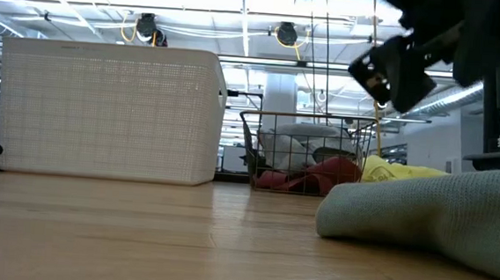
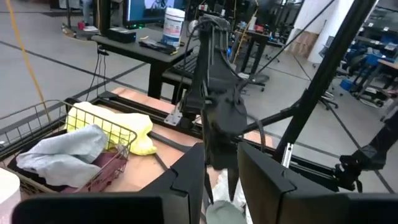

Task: Pick & Place Cloths
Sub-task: Put the gray sock into the transparent bin

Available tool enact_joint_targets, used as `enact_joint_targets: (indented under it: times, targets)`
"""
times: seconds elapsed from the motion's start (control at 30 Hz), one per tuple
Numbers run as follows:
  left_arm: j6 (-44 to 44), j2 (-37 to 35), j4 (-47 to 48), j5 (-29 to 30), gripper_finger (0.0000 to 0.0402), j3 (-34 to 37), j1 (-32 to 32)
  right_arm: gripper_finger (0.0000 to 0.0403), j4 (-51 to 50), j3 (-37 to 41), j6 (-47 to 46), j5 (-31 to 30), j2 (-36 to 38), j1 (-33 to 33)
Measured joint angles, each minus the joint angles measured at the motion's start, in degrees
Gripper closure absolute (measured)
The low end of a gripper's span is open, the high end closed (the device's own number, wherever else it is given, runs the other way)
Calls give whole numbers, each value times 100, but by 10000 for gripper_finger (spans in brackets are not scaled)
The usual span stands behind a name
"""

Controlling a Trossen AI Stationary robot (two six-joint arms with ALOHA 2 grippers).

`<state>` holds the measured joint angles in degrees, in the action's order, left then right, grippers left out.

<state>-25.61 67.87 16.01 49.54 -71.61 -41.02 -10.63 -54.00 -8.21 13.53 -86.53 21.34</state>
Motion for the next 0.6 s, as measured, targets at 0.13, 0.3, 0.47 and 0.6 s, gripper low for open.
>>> enact_joint_targets:
  times: [0.13, 0.3, 0.47, 0.6]
  targets:
    - [-2, -4, -2, -89, 304, 0, 25, 197, 22, 0, 175, -3, -316, 2]
    - [-17, -4, -2, -97, 304, 0, 29, 176, 29, -175, 480, -38, -750, 0]
    - [-42, -4, -4, -98, 304, 0, 29, 161, 6, -512, 789, -283, -1228, 0]
    - [-42, -4, -2, -98, 304, 0, 29, 162, -311, -805, 882, -282, -1522, 13]
